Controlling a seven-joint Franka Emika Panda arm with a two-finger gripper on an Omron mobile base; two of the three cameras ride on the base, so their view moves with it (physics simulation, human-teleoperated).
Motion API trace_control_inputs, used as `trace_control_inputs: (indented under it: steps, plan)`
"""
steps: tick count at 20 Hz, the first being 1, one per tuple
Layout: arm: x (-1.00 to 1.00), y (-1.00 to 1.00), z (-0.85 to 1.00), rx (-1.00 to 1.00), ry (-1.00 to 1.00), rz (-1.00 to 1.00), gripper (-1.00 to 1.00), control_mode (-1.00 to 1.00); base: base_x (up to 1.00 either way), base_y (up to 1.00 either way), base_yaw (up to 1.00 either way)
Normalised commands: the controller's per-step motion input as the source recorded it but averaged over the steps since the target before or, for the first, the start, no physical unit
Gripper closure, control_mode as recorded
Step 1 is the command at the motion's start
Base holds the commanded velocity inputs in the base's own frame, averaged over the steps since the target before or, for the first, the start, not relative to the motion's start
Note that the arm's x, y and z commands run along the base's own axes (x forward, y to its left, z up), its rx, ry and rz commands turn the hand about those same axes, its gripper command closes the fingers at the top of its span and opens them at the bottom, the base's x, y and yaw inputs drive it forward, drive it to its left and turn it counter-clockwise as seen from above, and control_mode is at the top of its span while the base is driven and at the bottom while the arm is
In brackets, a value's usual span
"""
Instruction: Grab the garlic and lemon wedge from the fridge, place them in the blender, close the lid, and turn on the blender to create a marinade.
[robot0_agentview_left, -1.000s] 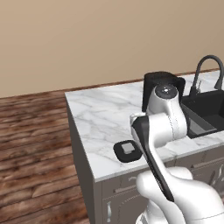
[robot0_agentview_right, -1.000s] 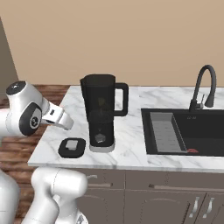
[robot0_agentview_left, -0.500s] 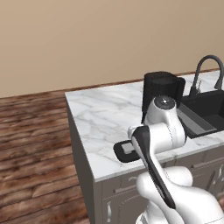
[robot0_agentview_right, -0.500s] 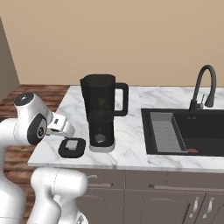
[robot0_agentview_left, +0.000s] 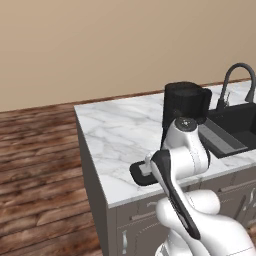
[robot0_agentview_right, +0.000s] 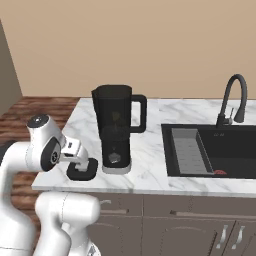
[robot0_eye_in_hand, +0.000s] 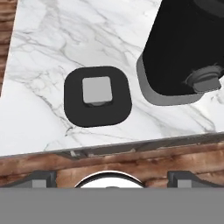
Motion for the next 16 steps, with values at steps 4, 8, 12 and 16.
trace_control_inputs:
  steps: [4, 8, 12, 16]
  plan:
    - [0.19, 0.08, -0.24, 0.0, 0.0, 0.0, -1.0, -1.0, 0.0, 0.0, 0.0]
    - [0.22, 0.13, -0.23, 0.0, 0.0, 0.0, -1.0, -1.0, 0.0, 0.0, 0.0]
    - [0.24, 0.12, -0.29, 0.0, 0.0, 0.0, -1.0, -1.0, 0.0, 0.0, 0.0]
    - [0.28, 0.03, -0.27, 0.0, 0.01, 0.0, -1.0, -1.0, 0.0, 0.0, 0.0]
